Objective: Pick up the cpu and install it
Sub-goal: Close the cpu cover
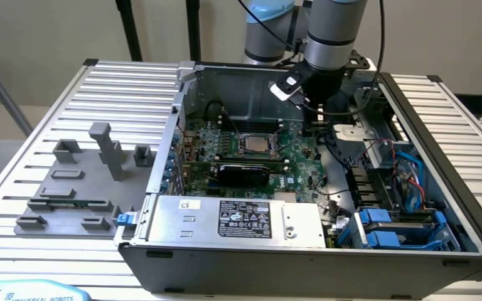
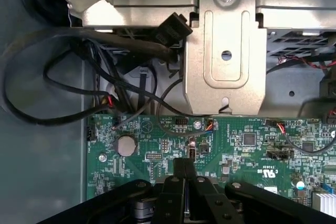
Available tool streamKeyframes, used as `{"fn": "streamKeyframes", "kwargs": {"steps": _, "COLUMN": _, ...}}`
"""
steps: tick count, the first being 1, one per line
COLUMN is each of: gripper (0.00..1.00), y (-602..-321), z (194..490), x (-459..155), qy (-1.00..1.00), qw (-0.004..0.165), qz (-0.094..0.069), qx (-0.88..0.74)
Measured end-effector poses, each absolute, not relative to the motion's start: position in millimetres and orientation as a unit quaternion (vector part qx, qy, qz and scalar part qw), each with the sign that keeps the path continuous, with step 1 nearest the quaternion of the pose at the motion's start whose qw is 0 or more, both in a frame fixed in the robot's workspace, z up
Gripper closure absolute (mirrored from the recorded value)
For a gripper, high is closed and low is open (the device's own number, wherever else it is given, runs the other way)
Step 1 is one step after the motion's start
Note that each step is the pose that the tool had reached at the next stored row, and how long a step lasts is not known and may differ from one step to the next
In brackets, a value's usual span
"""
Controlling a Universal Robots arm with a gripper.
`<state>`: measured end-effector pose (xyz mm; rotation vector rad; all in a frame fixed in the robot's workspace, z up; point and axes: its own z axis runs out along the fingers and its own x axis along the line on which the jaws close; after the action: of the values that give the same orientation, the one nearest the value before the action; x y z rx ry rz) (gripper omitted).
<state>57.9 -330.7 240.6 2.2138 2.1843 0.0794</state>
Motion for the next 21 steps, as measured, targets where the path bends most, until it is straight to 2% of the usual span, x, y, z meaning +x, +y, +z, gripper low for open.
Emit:
{"fn": "streamKeyframes", "kwargs": {"steps": 7, "gripper": 0.89, "y": -333, "z": 241, "x": 58, "qy": 0.702, "qw": -0.011, "qz": 0.000, "qx": 0.712}}
{"fn": "streamKeyframes", "kwargs": {"steps": 21, "gripper": 0.89, "y": -334, "z": 240, "x": 33, "qy": 0.701, "qw": -0.046, "qz": -0.034, "qx": 0.711}}
